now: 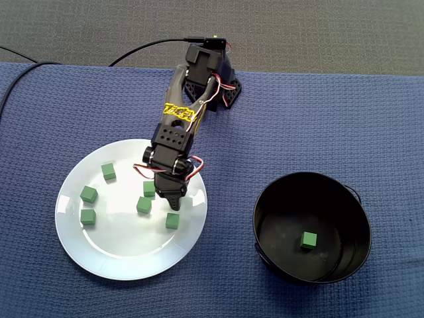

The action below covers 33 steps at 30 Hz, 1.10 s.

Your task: Pick up the items on the white plate and put them in the black container.

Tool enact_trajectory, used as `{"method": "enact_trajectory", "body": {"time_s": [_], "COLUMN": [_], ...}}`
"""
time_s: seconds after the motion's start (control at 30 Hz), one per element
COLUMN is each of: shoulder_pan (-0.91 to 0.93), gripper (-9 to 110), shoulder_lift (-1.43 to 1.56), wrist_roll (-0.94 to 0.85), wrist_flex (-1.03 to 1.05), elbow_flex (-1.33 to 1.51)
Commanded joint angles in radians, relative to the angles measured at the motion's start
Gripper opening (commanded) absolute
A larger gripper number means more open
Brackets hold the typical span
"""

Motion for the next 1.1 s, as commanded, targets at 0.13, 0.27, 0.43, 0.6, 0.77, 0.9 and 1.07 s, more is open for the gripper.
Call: {"method": "enact_trajectory", "body": {"time_s": [0.13,0.27,0.43,0.6,0.77,0.9,1.07], "shoulder_pan": [-0.012,-0.012,-0.014,-0.009,-0.006,-0.005,-0.002], "gripper": [26,25,23,17,9,4,0], "shoulder_lift": [-0.026,-0.040,-0.060,-0.075,-0.078,-0.080,-0.084], "wrist_roll": [-0.026,-0.046,-0.063,-0.063,-0.066,-0.067,-0.071], "wrist_flex": [-0.017,-0.026,-0.034,-0.049,-0.061,-0.077,-0.087], "elbow_flex": [-0.055,-0.061,-0.063,-0.072,-0.072,-0.064,-0.063]}}
